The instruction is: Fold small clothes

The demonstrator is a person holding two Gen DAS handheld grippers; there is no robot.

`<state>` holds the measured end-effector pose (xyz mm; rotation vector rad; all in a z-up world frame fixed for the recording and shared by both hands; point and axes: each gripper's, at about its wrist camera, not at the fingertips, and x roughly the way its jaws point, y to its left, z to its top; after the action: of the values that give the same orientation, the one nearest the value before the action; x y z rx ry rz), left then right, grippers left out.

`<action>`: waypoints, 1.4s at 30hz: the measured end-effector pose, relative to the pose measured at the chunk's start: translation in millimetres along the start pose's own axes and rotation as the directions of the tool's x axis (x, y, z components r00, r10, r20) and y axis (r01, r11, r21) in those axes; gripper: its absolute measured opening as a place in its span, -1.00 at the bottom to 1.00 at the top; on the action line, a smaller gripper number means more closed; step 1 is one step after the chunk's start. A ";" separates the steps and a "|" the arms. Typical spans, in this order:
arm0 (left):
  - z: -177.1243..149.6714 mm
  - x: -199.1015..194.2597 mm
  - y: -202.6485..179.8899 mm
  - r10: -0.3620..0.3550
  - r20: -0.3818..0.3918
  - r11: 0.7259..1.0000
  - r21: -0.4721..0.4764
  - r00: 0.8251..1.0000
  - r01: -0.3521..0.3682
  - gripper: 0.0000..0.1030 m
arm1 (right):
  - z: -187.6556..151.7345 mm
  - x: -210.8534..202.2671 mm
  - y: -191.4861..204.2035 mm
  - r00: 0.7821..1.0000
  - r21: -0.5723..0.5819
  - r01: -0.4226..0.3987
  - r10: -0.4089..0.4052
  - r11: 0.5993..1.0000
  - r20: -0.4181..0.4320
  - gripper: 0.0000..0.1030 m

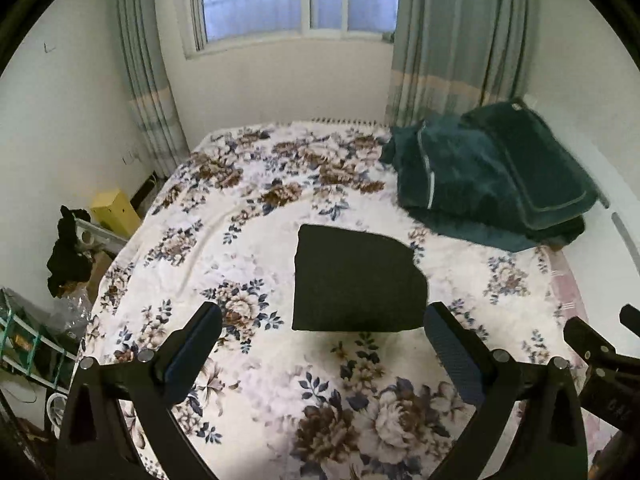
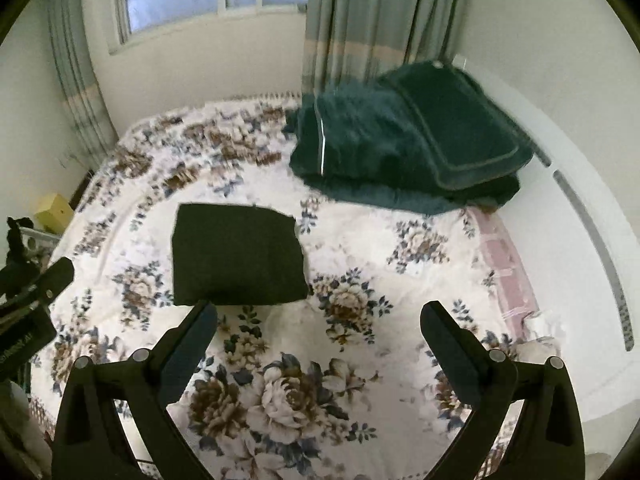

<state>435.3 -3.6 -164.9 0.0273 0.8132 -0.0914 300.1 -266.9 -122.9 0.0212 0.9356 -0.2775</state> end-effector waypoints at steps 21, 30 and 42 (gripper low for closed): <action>-15.0 -143.1 -2.8 0.001 0.116 1.000 0.005 0.993 -0.002 1.00 | -23.8 -202.9 -25.9 0.978 -0.001 -0.049 0.048 0.999 0.205 0.99; -19.5 -165.6 -1.3 0.010 0.162 1.000 -0.002 0.987 -0.010 1.00 | -26.5 -223.8 -27.7 0.976 -0.012 -0.058 0.059 0.998 0.208 0.99; -24.1 -176.9 3.8 0.014 0.174 1.000 -0.016 0.985 -0.012 1.00 | -26.4 -234.3 -26.1 0.978 -0.024 -0.074 0.077 0.997 0.195 0.99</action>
<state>297.3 14.1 -53.0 0.0099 0.6391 -0.0742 141.6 -235.4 50.6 0.0136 0.7398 -0.1976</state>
